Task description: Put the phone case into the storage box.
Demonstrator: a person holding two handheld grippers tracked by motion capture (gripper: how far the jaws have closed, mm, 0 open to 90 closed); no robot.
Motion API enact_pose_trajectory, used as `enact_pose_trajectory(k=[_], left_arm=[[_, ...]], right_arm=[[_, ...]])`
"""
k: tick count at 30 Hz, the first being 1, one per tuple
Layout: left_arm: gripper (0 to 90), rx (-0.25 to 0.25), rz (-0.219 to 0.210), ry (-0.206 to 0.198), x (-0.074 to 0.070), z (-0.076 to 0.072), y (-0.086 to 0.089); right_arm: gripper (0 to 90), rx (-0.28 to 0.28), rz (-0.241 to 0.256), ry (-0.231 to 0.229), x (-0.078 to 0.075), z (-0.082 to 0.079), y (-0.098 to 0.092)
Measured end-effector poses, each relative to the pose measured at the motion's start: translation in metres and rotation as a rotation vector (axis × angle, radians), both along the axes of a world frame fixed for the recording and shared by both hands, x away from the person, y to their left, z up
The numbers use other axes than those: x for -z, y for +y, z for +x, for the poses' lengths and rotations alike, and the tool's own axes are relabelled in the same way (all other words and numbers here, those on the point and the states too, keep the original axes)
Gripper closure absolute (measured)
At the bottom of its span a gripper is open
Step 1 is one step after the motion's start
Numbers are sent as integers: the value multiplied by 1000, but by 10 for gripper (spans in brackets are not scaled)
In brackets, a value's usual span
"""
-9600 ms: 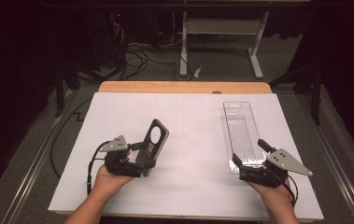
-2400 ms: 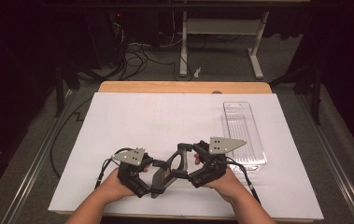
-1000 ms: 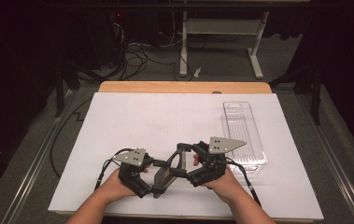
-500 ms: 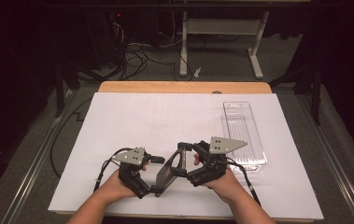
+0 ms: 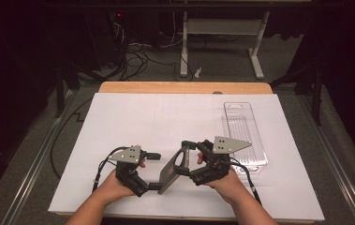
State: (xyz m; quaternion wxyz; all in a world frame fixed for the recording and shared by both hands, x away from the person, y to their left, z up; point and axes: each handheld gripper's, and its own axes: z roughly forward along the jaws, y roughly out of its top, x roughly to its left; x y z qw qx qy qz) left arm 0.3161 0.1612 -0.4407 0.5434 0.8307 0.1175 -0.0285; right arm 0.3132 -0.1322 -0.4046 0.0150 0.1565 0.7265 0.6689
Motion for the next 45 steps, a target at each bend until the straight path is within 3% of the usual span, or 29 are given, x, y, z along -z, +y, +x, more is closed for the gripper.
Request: enact_pose_trajectory(k=[6, 7, 10, 11, 12, 16, 21, 31, 39, 45], left_arm=[[1, -90, -13, -25, -6, 0, 9], [1, -128, 1, -29, -8, -1, 16], [1, -157, 19, -28, -8, -2, 22], [1, -194, 28, -31, -9, -3, 30], [1, -194, 28, -31, -9, -3, 30], [1, -289, 39, -31, -7, -5, 46], [2, -351, 32, -36, -2, -5, 55], [2, -412, 54, -69, 3, -10, 66], [2, -500, 40, -63, 7, -9, 79], [2, -529, 37, -62, 8, -9, 83]], right_arm=[[140, 23, -9, -16, -1, -1, -2], [140, 31, -15, -25, -2, -1, -2], [140, 49, -16, -34, -3, -2, -5], [140, 54, -16, -35, -4, -2, -6], [140, 59, -16, -37, -4, -2, -6], [140, 78, -25, -50, -6, -2, -8], [140, 119, -32, -64, -8, -3, -11], [139, 187, -43, -89, -10, -3, -16], [139, 238, -75, -102, -11, -3, -19], [140, 291, -93, -108, -13, -3, -23]])
